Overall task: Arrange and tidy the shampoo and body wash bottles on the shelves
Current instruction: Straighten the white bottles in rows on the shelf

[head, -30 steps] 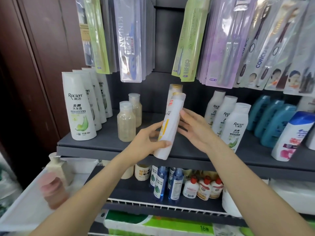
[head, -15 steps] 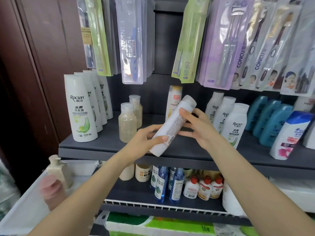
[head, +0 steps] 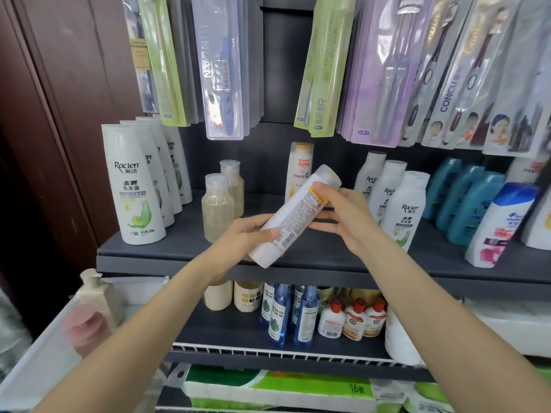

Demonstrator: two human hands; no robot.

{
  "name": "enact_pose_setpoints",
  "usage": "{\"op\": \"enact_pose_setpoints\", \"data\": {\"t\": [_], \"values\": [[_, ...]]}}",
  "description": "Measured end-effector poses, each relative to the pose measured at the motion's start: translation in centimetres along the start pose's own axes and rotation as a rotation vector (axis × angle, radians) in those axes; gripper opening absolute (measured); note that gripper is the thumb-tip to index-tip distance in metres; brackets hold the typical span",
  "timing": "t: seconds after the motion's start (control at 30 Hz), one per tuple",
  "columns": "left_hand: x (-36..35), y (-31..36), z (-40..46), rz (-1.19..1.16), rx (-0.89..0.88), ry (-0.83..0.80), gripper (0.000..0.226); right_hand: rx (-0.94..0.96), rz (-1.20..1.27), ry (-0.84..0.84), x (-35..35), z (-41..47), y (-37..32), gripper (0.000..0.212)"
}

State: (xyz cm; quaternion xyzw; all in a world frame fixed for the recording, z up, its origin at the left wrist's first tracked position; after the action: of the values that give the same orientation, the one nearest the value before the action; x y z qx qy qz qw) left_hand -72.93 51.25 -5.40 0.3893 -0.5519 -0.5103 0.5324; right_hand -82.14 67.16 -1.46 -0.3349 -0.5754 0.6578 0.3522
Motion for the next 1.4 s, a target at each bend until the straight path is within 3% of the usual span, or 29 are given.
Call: {"op": "enact_pose_setpoints", "data": {"t": [0.23, 0.53, 0.77, 0.9, 1.07, 1.4], "values": [[0.0, 0.3, 0.3, 0.033, -0.051, 0.057, 0.037, 0.022, -0.029, 0.039, -0.1, 0.3, 0.0, 0.032], [-1.1, 1.4, 1.8, 0.697, -0.137, 0.365, 0.062, -0.010, 0.013, 0.096, -0.7, 1.0, 0.3, 0.034], [-0.3, 2.0, 3.0, 0.604, -0.096, 0.213, 0.068, 0.128, -0.036, -0.032, -0.5, 1.4, -0.4, 0.030], [0.5, 2.1, 4.4, 0.479, -0.084, 0.226, 0.059, 0.172, -0.007, -0.041, 0.0, 2.2, -0.2, 0.042], [0.9, 2.6, 6.0, 0.404, -0.124, 0.236, 0.044, 0.159, -0.141, -0.150, 0.2, 3.4, 0.1, 0.045], [1.4, 2.4, 6.8, 0.477, -0.198, 0.305, 0.042, 0.148, -0.221, -0.241, 0.5, 5.3, 1.0, 0.045]]}}
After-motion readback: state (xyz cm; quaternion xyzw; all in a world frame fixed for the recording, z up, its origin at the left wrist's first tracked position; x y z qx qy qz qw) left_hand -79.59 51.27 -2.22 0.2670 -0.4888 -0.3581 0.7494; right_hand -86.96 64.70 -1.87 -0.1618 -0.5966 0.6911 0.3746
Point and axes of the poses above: each hand's wrist, its own z-axis towards the middle knuckle, its own x-axis out of the back of the hand, y = z × x, the point moved 4 cm from there along z, towards the middle knuckle, and after that the axes turned 10 degrees about -y, right-handed, at the moved point
